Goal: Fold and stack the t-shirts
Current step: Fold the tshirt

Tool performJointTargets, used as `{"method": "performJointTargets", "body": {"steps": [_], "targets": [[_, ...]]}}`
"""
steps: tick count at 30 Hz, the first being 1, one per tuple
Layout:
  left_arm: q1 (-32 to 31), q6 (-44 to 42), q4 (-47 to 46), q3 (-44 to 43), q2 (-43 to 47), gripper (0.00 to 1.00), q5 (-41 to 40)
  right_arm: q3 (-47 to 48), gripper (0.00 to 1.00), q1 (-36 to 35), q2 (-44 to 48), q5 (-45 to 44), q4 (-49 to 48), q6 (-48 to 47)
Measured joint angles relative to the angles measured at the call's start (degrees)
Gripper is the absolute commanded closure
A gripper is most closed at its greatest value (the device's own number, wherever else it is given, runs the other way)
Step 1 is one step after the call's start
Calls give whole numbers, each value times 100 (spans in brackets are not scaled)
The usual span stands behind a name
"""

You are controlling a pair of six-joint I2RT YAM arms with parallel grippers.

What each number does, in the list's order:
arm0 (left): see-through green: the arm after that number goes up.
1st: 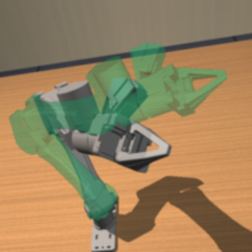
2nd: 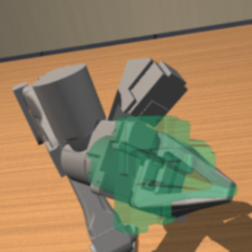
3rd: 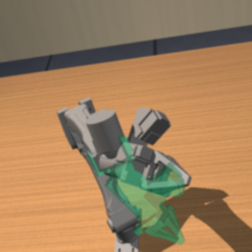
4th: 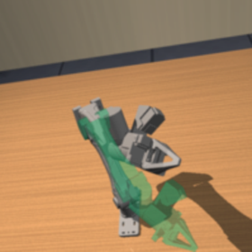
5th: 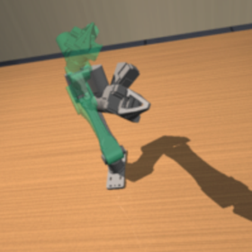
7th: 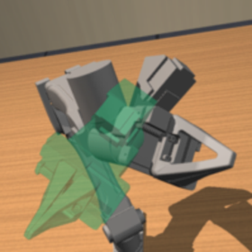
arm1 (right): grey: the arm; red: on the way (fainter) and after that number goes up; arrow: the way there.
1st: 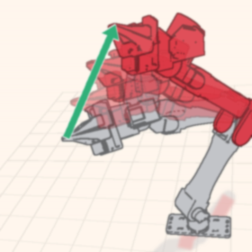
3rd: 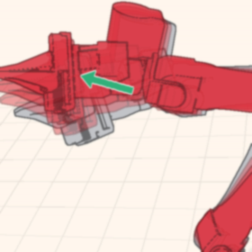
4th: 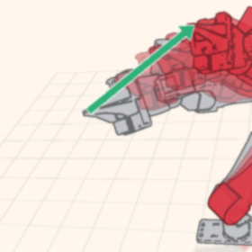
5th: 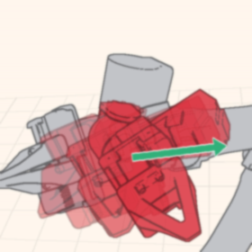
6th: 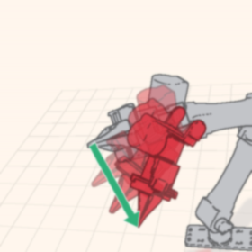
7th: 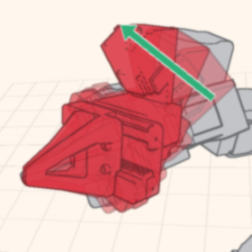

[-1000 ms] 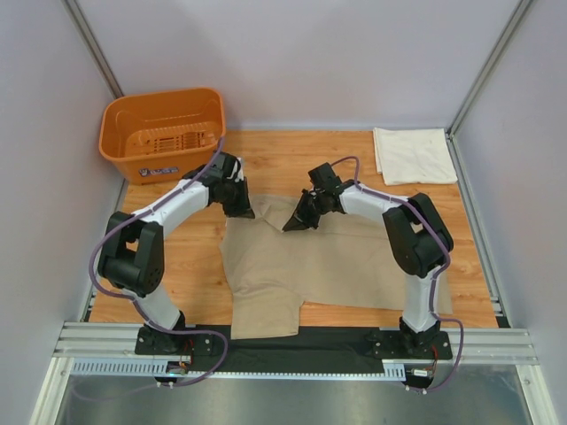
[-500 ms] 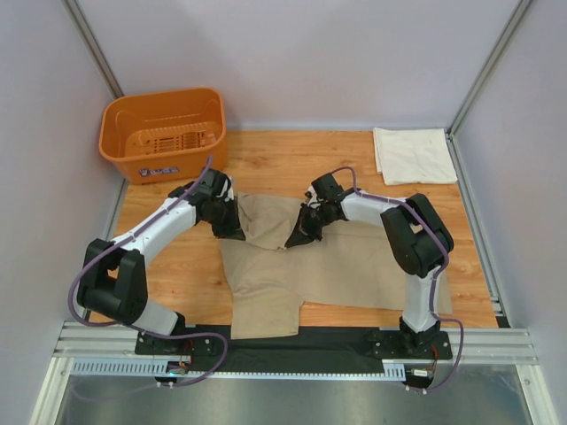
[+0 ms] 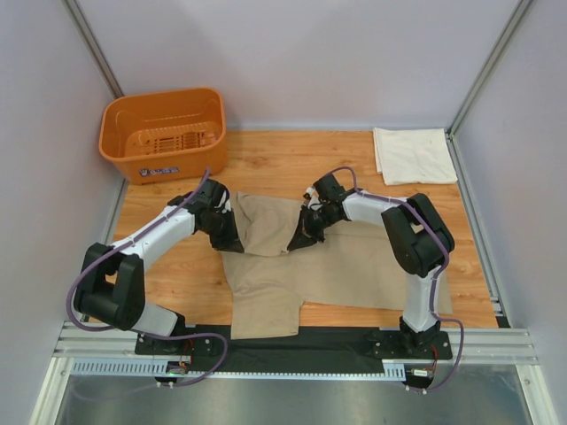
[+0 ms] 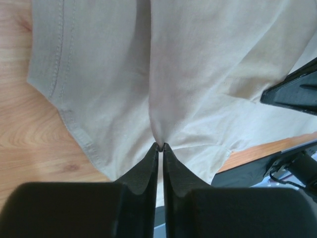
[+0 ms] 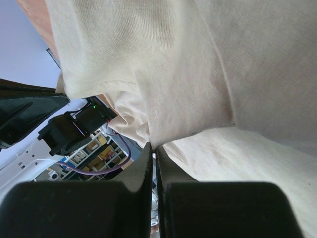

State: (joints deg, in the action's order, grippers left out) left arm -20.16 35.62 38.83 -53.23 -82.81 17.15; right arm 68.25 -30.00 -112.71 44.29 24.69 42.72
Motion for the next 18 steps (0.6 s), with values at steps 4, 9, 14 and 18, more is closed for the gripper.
{"method": "performJointTargets", "body": {"steps": [4,9,14,18], "targets": [[0,44,61,164,105,49,-72,0,89,26,0,-9,98,-177],[125,-50,122,142,629,44,-439,17,67,59,164,-367,529,-577],[553,-122,-378,-393,413,54,-546,271,56,275,763,-1115,1143,-988],[691,-162,-857,-1318,-728,53,-625,369,52,883,1294,-1679,1410,-1174]]}}
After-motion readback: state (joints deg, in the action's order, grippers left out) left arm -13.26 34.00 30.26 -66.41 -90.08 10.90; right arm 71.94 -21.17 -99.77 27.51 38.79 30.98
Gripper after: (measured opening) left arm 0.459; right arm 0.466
